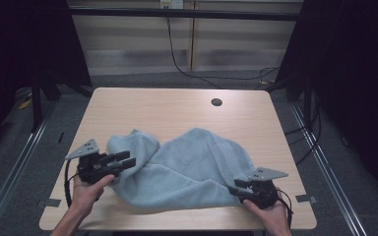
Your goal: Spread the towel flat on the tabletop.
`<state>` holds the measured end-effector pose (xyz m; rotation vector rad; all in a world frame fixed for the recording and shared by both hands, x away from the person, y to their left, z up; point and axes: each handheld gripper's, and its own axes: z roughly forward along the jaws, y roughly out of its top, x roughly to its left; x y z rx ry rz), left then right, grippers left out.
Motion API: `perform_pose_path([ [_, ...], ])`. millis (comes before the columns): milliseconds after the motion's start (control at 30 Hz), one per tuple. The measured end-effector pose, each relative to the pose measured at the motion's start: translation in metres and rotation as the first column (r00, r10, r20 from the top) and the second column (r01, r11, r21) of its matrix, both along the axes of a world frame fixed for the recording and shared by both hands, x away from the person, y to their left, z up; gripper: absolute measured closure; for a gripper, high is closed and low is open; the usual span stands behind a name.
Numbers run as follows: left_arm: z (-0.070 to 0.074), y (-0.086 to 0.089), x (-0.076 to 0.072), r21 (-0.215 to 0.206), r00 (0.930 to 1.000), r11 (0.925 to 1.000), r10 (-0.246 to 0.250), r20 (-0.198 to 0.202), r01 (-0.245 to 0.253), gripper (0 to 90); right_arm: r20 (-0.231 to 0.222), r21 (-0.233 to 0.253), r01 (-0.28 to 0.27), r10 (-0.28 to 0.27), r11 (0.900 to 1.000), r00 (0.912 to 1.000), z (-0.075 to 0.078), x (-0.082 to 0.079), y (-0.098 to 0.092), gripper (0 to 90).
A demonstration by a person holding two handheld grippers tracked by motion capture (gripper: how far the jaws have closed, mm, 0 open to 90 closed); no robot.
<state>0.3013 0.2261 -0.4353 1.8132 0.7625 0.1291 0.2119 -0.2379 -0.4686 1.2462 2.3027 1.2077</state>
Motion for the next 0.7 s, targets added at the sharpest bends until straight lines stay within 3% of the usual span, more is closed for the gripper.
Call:
perform_pose_path([
  [33, -0.007, -0.006, 0.006, 0.033, 0.9999, 0.9994, 0.006, -0.009, -0.005, 55.8, 0.018, 0.023, 0.005, -0.006, 1.000, 0.9998, 0.006, 0.004, -0.003, 56.6],
  [67, -0.017, -0.012, 0.014, 0.060, 0.9987, 0.9982, -0.002, -0.051, 0.005, 56.4, 0.030, 0.032, 0.018, -0.019, 0.999, 0.9994, 0.012, 0.009, -0.006, 55.0],
  [133, -0.032, -0.018, 0.019, 0.115, 0.9974, 0.9933, 0.018, -0.070, -0.010, 57.9, 0.040, 0.024, 0.048, -0.049, 0.999, 0.9980, 0.018, 0.026, -0.013, 53.1],
  [233, -0.049, -0.022, 0.018, 0.213, 0.9948, 0.9766, -0.007, -0.102, 0.029, 60.1, 0.024, -0.013, 0.088, -0.087, 0.996, 0.9959, 0.016, 0.058, -0.019, 49.6],
  [333, -0.058, -0.019, 0.017, 0.219, 0.9907, 0.9748, -0.012, -0.136, 0.042, 61.9, 0.013, -0.058, 0.131, -0.131, 0.990, 0.9913, 0.007, 0.089, -0.023, 45.6],
  [433, -0.060, -0.020, 0.012, 0.232, 0.9904, 0.9708, -0.031, -0.135, 0.062, 62.3, -0.016, -0.100, 0.171, -0.173, 0.980, 0.9848, -0.007, 0.121, -0.023, 41.5],
  [567, -0.059, -0.018, 0.004, 0.231, 0.9894, 0.9695, -0.051, -0.136, 0.082, 62.7, -0.017, -0.115, 0.194, -0.197, 0.974, 0.9803, -0.021, 0.145, -0.020, 37.8],
  [700, -0.060, -0.016, 0.002, 0.210, 0.9875, 0.9742, -0.051, -0.149, 0.082, 62.6, -0.034, -0.106, 0.205, -0.209, 0.973, 0.9772, -0.028, 0.154, -0.016, 38.9],
])
